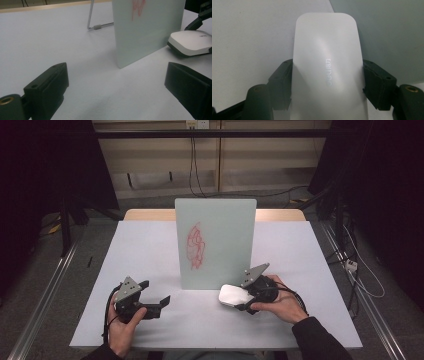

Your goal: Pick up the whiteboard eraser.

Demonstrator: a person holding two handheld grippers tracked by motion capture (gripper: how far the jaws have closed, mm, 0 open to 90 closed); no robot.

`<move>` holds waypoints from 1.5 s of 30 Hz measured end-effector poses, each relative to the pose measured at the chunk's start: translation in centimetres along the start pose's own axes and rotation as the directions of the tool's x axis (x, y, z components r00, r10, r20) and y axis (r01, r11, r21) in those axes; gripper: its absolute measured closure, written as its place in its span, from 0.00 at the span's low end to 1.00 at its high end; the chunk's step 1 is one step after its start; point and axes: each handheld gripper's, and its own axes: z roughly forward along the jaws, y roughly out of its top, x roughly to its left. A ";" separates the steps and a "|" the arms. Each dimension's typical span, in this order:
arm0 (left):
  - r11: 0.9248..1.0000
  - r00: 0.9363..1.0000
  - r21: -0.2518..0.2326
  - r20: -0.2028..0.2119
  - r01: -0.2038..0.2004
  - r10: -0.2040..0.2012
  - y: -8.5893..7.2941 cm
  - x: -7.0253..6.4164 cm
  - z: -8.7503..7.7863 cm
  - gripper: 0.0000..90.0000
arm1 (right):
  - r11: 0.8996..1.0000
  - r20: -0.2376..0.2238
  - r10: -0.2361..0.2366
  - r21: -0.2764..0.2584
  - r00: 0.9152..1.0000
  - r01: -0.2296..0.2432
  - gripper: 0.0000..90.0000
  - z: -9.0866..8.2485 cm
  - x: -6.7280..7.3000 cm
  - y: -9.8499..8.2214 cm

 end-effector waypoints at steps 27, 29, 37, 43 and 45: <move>1.000 1.000 0.000 -0.002 -0.002 0.002 0.0 -0.1 -0.1 0.06 | 0.993 0.055 0.033 -0.115 0.998 -0.027 0.35 -1.2 1.5 -0.2; 1.000 1.000 0.000 -0.002 -0.002 0.002 0.0 0.0 -0.1 0.06 | 0.992 0.062 0.037 -0.126 0.997 -0.029 0.35 -1.2 1.7 -0.2; 1.000 1.000 -0.004 0.000 -0.003 0.003 0.0 -0.1 -0.1 0.06 | 0.985 0.085 0.068 -0.165 0.994 -0.053 0.35 -1.3 2.2 -0.2; 1.000 1.000 0.004 0.000 0.000 0.000 -0.1 0.0 -0.1 0.06 | 0.976 0.101 0.090 -0.209 0.991 -0.067 0.35 -1.7 2.4 -0.4; 1.000 1.000 0.004 -0.001 0.003 -0.003 -0.2 0.1 -0.1 0.06 | 0.972 0.115 0.090 -0.225 0.989 -0.063 0.35 -1.8 2.5 -0.4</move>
